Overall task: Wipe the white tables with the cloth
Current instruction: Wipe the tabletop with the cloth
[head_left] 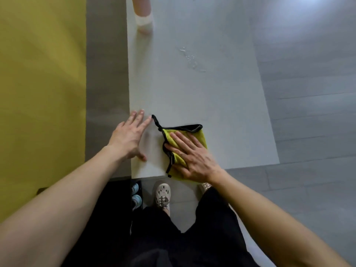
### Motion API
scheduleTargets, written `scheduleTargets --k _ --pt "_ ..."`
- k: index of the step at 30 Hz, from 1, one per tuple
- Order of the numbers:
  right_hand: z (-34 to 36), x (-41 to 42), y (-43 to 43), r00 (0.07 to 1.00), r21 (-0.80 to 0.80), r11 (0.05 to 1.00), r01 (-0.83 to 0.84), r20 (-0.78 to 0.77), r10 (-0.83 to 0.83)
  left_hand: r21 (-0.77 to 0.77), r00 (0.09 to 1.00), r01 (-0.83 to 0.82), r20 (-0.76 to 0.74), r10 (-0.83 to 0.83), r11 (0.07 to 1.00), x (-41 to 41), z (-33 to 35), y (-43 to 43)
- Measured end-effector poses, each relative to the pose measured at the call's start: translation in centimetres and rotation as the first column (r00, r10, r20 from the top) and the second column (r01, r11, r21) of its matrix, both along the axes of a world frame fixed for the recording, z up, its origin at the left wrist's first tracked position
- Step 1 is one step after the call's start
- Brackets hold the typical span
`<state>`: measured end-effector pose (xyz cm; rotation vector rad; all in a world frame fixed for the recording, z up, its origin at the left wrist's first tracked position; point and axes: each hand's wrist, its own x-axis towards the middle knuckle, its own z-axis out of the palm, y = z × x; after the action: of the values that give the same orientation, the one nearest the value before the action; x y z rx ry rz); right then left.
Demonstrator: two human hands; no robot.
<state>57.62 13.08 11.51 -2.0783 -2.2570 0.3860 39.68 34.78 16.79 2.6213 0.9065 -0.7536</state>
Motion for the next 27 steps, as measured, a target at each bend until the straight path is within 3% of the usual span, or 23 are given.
scheduleTargets --k 3,7,9,11,14,17,19,24,25,27 --pt "0.5 7.4 0.0 0.992 -0.021 0.992 0.123 0.024 -0.122 -0.006 0.996 -0.076 0.055 0.076 0.997 -0.7 -0.1 -0.5" --pt "0.9 12.8 9.2 0.954 0.0 0.955 0.296 0.049 -0.296 0.016 0.933 -0.351 0.087 0.348 0.936 -2.3 0.0 -2.1" --pt "0.8 9.2 13.1 0.981 -0.008 0.981 0.192 0.017 -0.192 0.028 0.841 -0.538 0.087 0.534 0.843 -3.0 0.3 -3.3" --pt "1.2 4.0 13.1 0.998 -0.02 0.999 -0.046 -0.054 0.044 0.047 0.717 -0.697 0.091 0.691 0.716 -3.4 0.8 -4.9" --pt "1.3 1.9 9.3 0.912 -0.045 0.915 -0.401 -0.117 0.394 0.068 0.589 -0.808 0.124 0.799 0.585 -4.0 0.8 -8.2" --pt "0.7 6.6 10.2 0.817 -0.028 0.821 -0.57 -0.123 0.564 -0.11 0.428 -0.883 0.213 0.878 0.457 -4.7 -0.5 -11.7" --pt "0.3 9.2 13.9 0.836 0.001 0.841 -0.542 -0.104 0.539 -0.191 0.334 -0.901 0.269 0.903 0.39 -4.9 -1.0 -13.2" --pt "0.6 6.2 22.6 0.99 0.037 0.991 -0.131 -0.048 0.133 -0.254 0.149 -0.933 0.373 0.916 0.255 -5.1 -2.5 -14.6" --pt "0.7 3.8 21.8 0.987 0.035 0.989 -0.147 -0.057 0.149 -0.268 0.123 -0.934 0.376 0.918 0.235 -5.3 -2.6 -14.9" --pt "0.8 -0.5 18.0 0.896 0.031 0.898 -0.438 -0.069 0.439 -0.282 0.079 -0.939 0.378 0.922 0.197 -5.7 -2.8 -15.5"
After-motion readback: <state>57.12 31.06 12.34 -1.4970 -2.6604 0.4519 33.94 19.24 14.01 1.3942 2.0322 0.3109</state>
